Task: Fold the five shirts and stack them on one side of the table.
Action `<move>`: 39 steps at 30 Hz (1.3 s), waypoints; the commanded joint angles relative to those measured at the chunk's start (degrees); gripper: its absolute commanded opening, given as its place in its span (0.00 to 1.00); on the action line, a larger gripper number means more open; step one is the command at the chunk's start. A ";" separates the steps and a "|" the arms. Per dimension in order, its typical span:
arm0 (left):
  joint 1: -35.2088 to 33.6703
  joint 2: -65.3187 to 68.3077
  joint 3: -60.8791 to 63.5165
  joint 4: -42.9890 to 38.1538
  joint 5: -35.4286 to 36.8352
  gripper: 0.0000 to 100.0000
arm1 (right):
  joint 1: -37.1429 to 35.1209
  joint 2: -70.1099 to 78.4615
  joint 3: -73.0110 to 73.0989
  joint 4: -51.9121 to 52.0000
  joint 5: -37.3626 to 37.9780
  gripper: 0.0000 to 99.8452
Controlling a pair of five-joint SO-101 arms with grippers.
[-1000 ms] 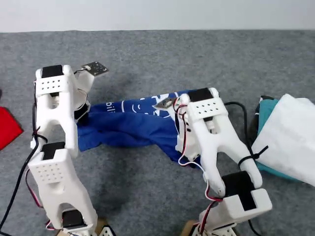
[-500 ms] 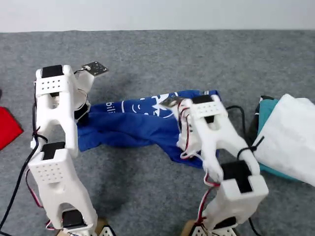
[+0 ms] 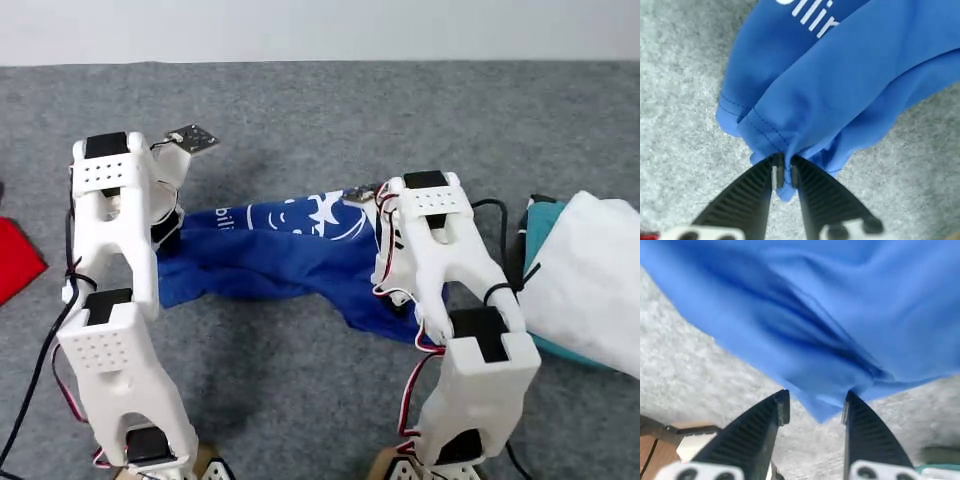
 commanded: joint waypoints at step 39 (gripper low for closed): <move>1.49 -17.93 -10.15 1.41 3.69 0.00 | 3.21 -10.42 -31.56 9.98 5.71 0.01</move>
